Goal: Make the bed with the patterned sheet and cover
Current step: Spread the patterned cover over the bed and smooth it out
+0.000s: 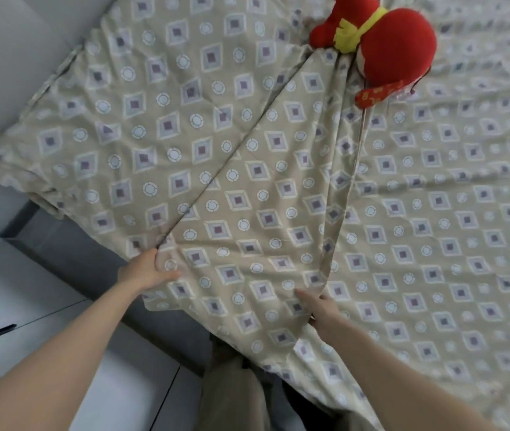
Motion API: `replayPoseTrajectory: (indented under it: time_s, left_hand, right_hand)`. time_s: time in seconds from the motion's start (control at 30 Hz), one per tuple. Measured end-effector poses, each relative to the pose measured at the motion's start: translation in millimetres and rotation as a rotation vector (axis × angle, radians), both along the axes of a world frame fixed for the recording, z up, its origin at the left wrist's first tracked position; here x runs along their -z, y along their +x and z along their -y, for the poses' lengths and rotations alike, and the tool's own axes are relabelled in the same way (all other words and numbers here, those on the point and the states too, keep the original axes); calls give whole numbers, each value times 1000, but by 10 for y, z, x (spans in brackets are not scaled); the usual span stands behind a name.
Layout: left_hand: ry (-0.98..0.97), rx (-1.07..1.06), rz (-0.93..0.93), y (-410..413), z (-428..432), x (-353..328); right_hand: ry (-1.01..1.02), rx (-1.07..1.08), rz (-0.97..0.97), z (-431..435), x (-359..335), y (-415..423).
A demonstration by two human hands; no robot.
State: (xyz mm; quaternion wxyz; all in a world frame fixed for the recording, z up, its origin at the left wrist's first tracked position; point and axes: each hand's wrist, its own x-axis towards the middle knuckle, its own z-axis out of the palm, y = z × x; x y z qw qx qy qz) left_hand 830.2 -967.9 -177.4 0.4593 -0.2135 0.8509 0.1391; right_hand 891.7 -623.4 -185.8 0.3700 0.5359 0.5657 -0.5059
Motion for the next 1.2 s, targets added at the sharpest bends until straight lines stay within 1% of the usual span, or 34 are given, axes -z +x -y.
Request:
replayPoseTrajectory:
  time_s: [0.07, 0.13, 0.27, 0.33, 0.47, 0.57, 0.67, 0.77, 0.9, 1.03, 1.1, 1.2]
  left_hand:
    - [-16, 2, -19, 69, 17, -5]
    - [-12, 18, -55, 112, 63, -17]
    - [29, 5, -116, 124, 203, -62]
    - [-31, 22, -159, 164, 188, -28]
    - [-254, 193, -258, 315, 12, 5]
    - [-310, 219, -352, 373, -63, -62]
    - [-295, 153, -433, 300, -180, -234]
    - [-188, 200, -547, 27, -316, -367]
    - [-57, 252, -675, -583, -500, -492]
    - [-4, 352, -786, -1400, -682, -611]
    - [20, 411, -781, -1776, -736, -649]
    - [-12, 495, -681, -2434, -788, -618]
  right_hand:
    - [-48, -116, 42, 91, -32, 207]
    - [-36, -205, 60, 155, -62, 376]
    - [13, -190, 27, 201, -2, 617]
    - [25, -209, 12, 228, 35, 622]
    - [67, -344, 7, 225, 41, 533]
    - [128, -479, -14, 186, -11, 424]
    - [166, -489, -5, 151, -141, 244]
    - [222, -490, -27, 97, -269, -18]
    - [279, -366, -115, 23, -493, -514]
    - [450, -273, -256, -80, -663, -1258]
    - [493, -245, -312, -154, -707, -1671]
    - [486, -191, -376, -263, -729, -2373]
